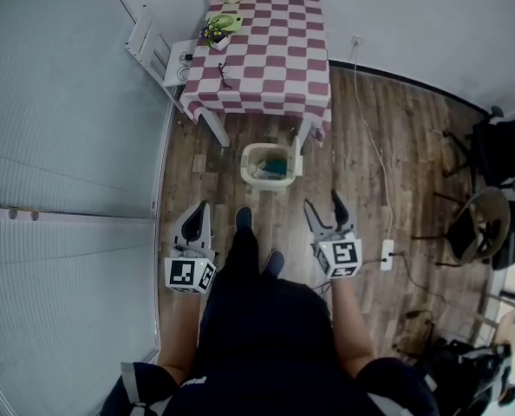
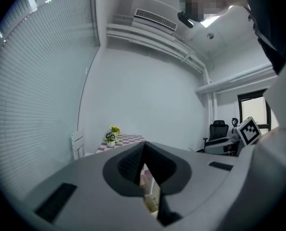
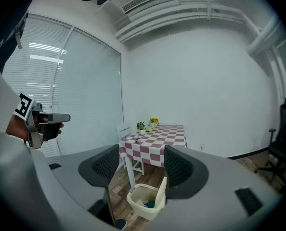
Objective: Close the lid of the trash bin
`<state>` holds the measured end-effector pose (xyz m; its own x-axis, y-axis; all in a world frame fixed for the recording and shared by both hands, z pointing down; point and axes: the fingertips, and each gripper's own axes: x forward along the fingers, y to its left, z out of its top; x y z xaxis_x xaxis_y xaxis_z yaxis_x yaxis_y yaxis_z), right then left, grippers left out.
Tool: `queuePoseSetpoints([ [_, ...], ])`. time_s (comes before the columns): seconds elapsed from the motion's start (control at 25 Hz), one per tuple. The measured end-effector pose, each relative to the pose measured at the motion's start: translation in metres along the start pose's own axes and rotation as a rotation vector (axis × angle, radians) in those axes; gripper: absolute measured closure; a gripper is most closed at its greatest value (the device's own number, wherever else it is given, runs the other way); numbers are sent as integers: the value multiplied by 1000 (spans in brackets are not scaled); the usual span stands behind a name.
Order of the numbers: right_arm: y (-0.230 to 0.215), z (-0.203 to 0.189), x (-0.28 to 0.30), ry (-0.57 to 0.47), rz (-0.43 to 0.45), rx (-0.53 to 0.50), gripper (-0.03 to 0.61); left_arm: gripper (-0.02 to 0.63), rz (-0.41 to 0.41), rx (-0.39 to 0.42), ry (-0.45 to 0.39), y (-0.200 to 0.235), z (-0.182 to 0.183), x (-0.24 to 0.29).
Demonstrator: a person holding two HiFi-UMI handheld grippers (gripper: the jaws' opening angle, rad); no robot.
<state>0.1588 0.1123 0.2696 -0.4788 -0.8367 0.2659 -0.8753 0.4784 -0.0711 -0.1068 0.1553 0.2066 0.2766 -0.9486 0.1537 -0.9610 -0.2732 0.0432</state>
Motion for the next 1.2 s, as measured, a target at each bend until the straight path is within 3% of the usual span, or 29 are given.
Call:
queuePoseSetpoints([
  [0.32, -10, -44, 79, 88, 12, -21, 313, 606, -46, 26, 46, 39, -36, 63],
  [0.88, -47, -172, 236, 241, 18, -44, 313, 606, -88, -5, 133, 104, -178, 203],
  [1.2, -88, -257, 280, 301, -34, -18, 313, 606, -124, 10, 183, 120, -255, 232],
])
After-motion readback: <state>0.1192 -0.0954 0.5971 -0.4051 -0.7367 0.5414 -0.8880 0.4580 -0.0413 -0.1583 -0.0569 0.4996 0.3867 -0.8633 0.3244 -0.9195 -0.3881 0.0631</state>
